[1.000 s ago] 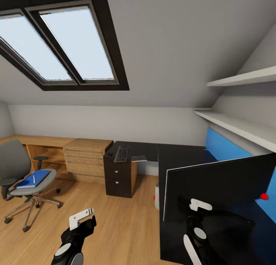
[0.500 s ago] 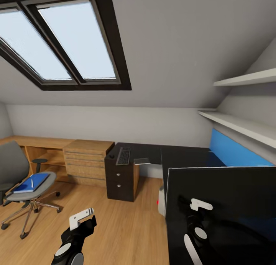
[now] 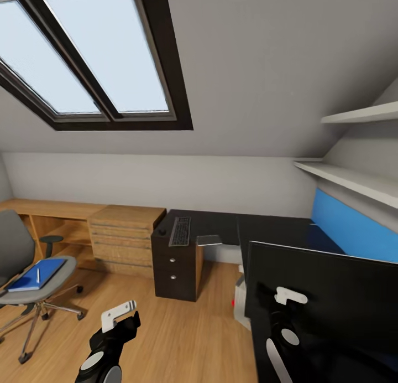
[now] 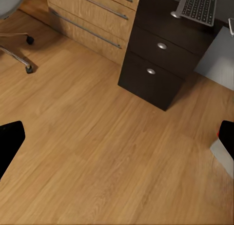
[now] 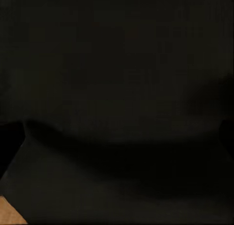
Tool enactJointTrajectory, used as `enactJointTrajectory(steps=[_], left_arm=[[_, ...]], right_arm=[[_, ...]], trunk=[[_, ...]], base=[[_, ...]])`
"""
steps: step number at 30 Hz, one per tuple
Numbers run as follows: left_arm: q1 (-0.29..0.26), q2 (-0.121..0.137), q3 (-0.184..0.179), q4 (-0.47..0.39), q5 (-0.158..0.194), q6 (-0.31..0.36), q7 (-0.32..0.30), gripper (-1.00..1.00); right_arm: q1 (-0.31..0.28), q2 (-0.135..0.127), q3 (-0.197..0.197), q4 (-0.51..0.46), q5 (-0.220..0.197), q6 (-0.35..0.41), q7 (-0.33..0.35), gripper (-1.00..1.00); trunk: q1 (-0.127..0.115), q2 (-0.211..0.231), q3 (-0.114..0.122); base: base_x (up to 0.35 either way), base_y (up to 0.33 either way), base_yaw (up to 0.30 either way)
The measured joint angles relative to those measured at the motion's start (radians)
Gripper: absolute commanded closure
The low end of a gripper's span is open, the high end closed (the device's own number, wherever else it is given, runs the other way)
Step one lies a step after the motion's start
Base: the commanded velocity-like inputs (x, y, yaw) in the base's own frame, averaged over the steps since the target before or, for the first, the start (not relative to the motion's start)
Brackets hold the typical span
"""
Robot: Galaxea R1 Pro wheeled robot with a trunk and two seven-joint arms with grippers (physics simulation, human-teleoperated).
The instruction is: In the bedroom, organize the workspace by keeping the computer under the desk, ensuring the monitor is on the desk, placing the keyboard on the desk next to the monitor, placing the mouse on the desk next to the keyboard, moving the folder from the swivel chair onto the desk next to the mouse, stacking the notebook on top of the folder with the pen on top of the notebook, and positioning the swivel chair next to the desk.
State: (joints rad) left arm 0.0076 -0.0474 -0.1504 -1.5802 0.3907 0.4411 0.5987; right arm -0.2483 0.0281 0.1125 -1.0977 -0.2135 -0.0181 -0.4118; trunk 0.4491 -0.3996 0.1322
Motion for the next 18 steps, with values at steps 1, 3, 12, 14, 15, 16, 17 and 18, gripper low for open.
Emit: enactJointTrajectory(steps=[1, 3, 12, 14, 15, 16, 17, 18], left_arm=[[0.000, 0.000, 0.000, 0.000, 0.000, 0.000, 0.000, -1.00], [0.000, 0.000, 0.000, 0.000, 0.000, 0.000, 0.000, -1.00], [0.000, 0.000, -0.001, 0.000, 0.000, 0.000, 0.001, -1.00], [0.000, 0.000, -0.001, 0.000, 0.000, 0.001, 0.000, -1.00], [0.000, 0.000, -0.001, 0.000, 0.000, 0.001, 0.000, -1.00], [0.000, 0.000, -0.001, 0.000, 0.000, 0.001, 0.000, -1.00], [0.000, 0.000, -0.001, 0.000, 0.000, 0.001, 0.000, -1.00], [0.000, 0.000, -0.001, 0.000, -0.001, 0.000, 0.001, -1.00]], right_arm=[[0.000, 0.000, 0.000, 0.000, 0.000, 0.000, 0.000, -1.00], [0.000, 0.000, -0.001, 0.000, 0.000, 0.000, -0.001, -1.00], [0.000, 0.000, -0.002, 0.000, 0.000, 0.000, -0.003, -1.00], [0.000, 0.000, -0.002, 0.000, 0.000, 0.000, -0.003, -1.00], [0.000, 0.000, -0.002, 0.000, 0.000, 0.000, -0.003, -1.00], [0.000, 0.000, -0.002, 0.000, 0.001, 0.000, -0.003, -1.00], [0.000, 0.000, -0.002, 0.001, 0.001, 0.000, -0.003, -1.00], [0.000, 0.000, -0.004, 0.001, 0.001, 0.000, -0.003, -1.00]], trunk=[[0.000, 0.000, 0.000], [0.000, 0.000, 0.000], [0.000, 0.000, 0.000], [0.000, 0.000, 0.000], [0.000, 0.000, 0.000], [0.000, 0.000, 0.000], [0.000, 0.000, 0.000], [0.000, 0.000, 0.000]], base=[[0.226, 0.143, 0.000], [0.153, 0.093, 0.000], [0.079, 0.081, 0.000], [0.099, 0.162, 0.000], [0.044, 0.124, 0.000], [0.065, 0.130, 0.000], [0.157, 0.178, 0.000], [0.184, 0.188, 0.000]])
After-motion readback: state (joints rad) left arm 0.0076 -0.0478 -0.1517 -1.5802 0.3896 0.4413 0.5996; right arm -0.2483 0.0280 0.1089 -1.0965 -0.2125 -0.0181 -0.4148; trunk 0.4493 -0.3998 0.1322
